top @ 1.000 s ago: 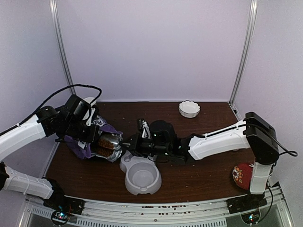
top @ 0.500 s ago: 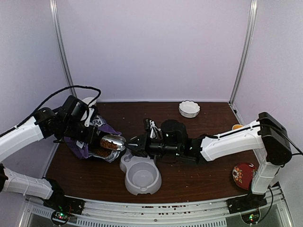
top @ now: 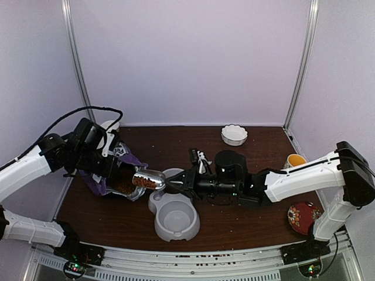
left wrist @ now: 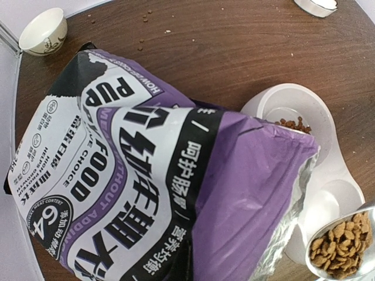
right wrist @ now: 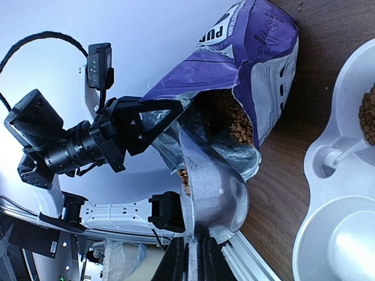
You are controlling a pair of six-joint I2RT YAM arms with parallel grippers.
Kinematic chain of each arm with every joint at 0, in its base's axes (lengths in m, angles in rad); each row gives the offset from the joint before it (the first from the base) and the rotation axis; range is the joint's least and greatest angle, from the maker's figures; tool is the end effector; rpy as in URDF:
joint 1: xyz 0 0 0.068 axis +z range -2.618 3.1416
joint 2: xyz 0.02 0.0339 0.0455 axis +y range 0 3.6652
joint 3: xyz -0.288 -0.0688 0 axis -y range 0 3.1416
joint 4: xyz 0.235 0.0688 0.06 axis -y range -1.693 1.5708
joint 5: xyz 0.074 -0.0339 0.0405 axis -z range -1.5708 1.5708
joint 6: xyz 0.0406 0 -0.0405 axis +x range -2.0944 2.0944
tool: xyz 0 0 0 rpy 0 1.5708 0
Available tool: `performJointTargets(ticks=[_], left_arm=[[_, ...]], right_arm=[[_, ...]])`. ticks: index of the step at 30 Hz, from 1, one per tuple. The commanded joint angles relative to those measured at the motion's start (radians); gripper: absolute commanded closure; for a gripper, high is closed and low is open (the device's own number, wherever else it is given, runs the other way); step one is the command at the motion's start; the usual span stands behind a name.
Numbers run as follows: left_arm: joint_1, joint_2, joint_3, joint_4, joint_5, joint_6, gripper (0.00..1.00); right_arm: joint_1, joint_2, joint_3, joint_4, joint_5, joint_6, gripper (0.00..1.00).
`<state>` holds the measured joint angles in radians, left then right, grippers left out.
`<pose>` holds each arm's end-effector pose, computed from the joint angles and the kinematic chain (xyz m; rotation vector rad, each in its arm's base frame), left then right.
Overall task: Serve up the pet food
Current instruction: Place the pet food in the pet food bowl.
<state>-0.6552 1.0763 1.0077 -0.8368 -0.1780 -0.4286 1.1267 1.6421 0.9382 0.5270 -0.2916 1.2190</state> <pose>0.1568 -0.1114 0.3211 0.2037 2.4647 -0.2516 0.1483 0.3388 0.2746 -0.1677 2.1978 1.8127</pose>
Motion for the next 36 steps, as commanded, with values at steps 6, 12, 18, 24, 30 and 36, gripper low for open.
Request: performJointTargets(ticks=[6, 12, 18, 24, 30, 36], left_arm=[[0.033, -0.032, 0.035, 0.026, -0.095, 0.059, 1.00], [0.038, -0.030, 0.041, 0.026, -0.100, 0.069, 1.00], [0.038, -0.042, 0.056, 0.010, -0.110, 0.094, 1.00], [0.038, -0.063, 0.023, 0.028, -0.105, 0.091, 1.00], [0.039, -0.066, 0.017, 0.033, -0.106, 0.087, 1.00], [0.039, -0.061, 0.021, 0.036, -0.115, 0.086, 1.00]], right_arm=[[-0.004, -0.130, -0.085, -0.025, -0.008, -0.018, 1.00], [-0.007, -0.189, -0.125, -0.083, -0.002, -0.040, 1.00], [-0.011, -0.247, -0.175, -0.129, 0.007, -0.051, 1.00], [-0.012, -0.323, -0.239, -0.180, 0.032, -0.062, 1.00], [-0.013, -0.382, -0.290, -0.221, 0.050, -0.068, 1.00], [-0.016, -0.421, -0.319, -0.254, 0.063, -0.077, 1.00]])
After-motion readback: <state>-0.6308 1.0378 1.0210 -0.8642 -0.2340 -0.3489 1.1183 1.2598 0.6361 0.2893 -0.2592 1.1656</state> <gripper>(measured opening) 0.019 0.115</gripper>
